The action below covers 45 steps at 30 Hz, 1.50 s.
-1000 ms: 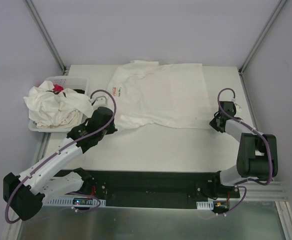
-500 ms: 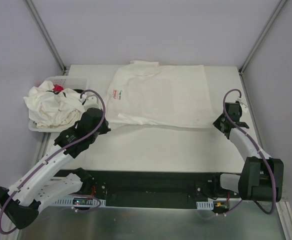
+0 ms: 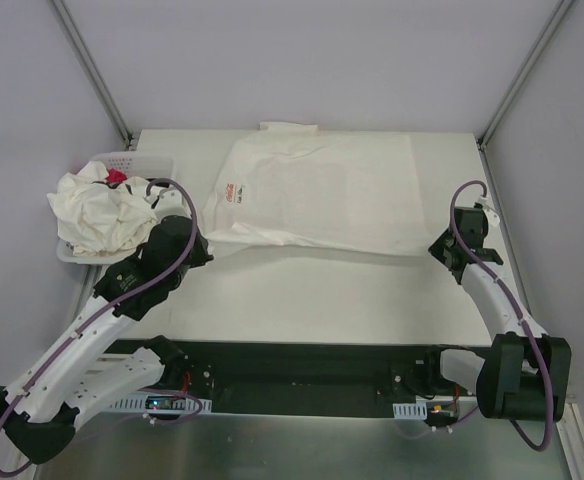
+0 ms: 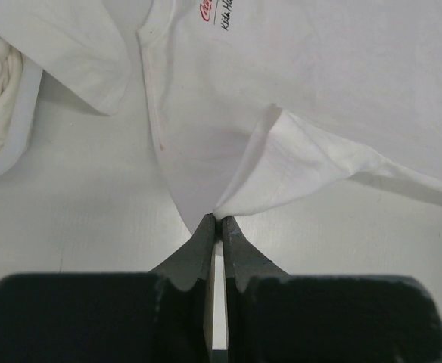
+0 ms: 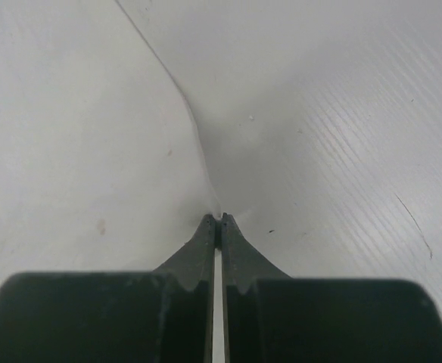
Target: Fold and stack the t-shirts
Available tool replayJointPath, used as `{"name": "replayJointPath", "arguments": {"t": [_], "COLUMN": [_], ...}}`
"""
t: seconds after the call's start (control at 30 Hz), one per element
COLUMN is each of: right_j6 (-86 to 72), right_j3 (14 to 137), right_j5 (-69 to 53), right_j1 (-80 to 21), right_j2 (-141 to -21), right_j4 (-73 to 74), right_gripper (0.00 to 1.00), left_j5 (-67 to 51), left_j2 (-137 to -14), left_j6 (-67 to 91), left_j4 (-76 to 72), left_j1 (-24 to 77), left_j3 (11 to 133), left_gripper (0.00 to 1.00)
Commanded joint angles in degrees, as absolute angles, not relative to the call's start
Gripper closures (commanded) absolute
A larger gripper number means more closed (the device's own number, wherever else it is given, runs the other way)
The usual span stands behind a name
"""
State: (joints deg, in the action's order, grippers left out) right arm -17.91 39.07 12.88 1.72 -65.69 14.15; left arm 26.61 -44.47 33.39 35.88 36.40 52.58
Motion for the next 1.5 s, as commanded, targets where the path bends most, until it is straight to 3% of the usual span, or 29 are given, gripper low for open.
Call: {"name": "replayJointPath", "arguments": {"t": [0.0, 0.8, 1.47], "right_j6": [-17.58, -17.84, -17.93], "right_j3": [41.13, 52.47, 58.44], "right_j5": [14.33, 14.24, 13.45], "right_j1": [1.58, 1.58, 1.76], "right_j2": [-65.3, -77.6, -85.86], "right_j4": [14.68, 10.37, 8.96], "right_gripper": [0.99, 0.99, 0.99], "left_j5": [30.06, 36.65, 32.97], "left_j2": [-45.0, -51.15, -58.0], "left_j6": [31.55, 25.84, 22.5], "left_j4": [36.47, 27.51, 21.27], "left_j1": [36.56, 35.69, 29.89], "left_j3": [56.07, 56.34, 58.09], "left_gripper": [1.0, 1.0, 1.0]}}
